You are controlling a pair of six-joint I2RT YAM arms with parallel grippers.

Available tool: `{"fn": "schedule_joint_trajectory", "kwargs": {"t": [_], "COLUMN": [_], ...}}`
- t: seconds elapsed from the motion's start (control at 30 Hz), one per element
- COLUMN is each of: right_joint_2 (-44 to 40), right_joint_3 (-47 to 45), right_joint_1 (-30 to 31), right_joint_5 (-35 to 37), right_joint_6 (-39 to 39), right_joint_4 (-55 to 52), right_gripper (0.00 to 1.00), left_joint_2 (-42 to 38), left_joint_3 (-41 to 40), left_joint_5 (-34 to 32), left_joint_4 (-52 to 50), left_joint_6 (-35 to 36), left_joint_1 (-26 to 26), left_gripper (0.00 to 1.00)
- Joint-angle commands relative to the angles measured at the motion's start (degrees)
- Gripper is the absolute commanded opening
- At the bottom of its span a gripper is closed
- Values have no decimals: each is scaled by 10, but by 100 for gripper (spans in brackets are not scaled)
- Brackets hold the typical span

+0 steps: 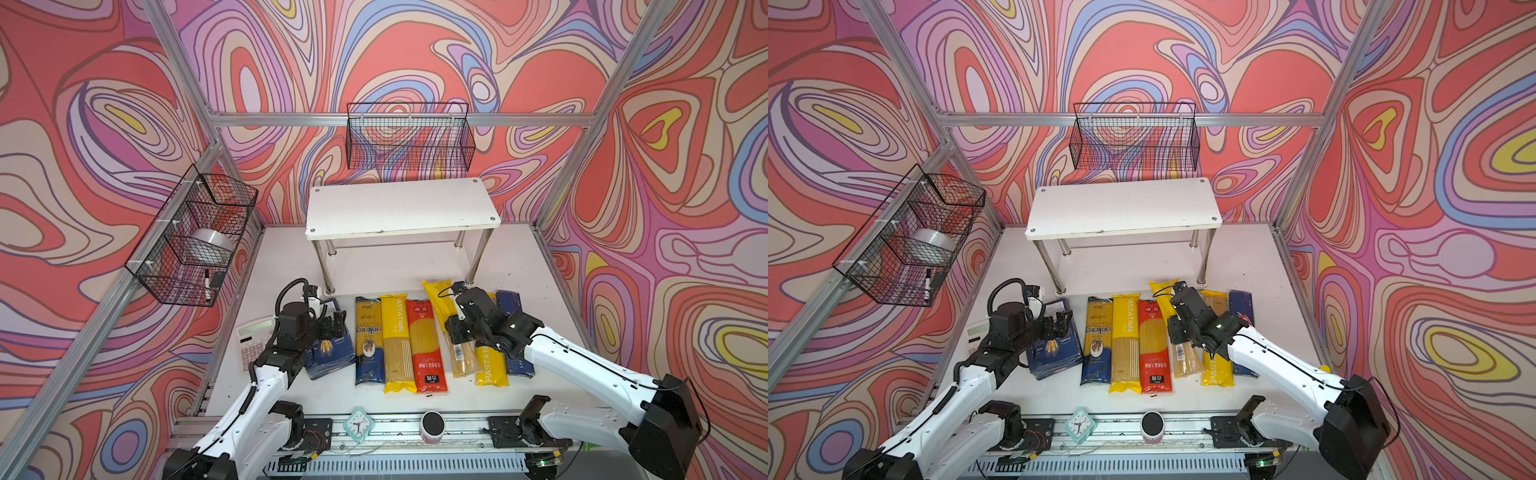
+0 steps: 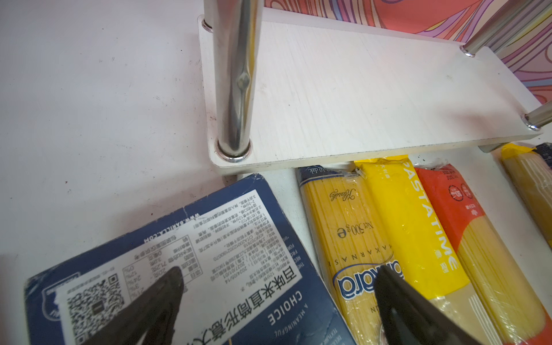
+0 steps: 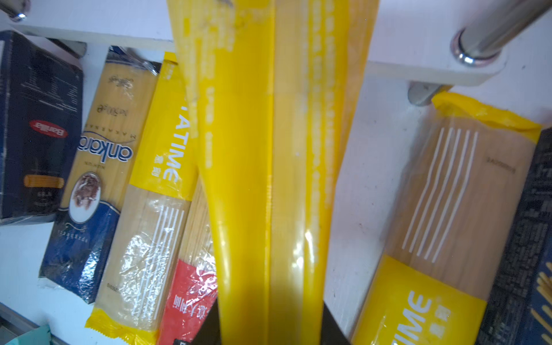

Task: Arrange pasta packages on shelves
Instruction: Pick up the pasta bag from the center of the table.

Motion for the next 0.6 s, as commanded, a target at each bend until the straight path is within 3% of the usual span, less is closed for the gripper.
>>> {"fn": "schedule_joint_trajectory", "kwargs": {"t": [0.0,0.2,0.57], "right_joint_2": [-23,-33,-40], "right_joint_3": [48,86,128], "right_joint_1": [4,4,4], "right_joint_5": [-7,-19,-102], "right_joint_6": [-47,-107,-157], "right_joint_4": [45,31,19], "right_gripper": [0,0,0], "left_joint_2": [-5,-6,-5], "left_joint_3": [15,15,15], "left_joint_5": [-6,-7,-9], "left_joint_4": [7,7,7], "left_joint_6": [1,1,0], "left_joint_1": [-5,-5,-4], "left_gripper": [100,100,100]}}
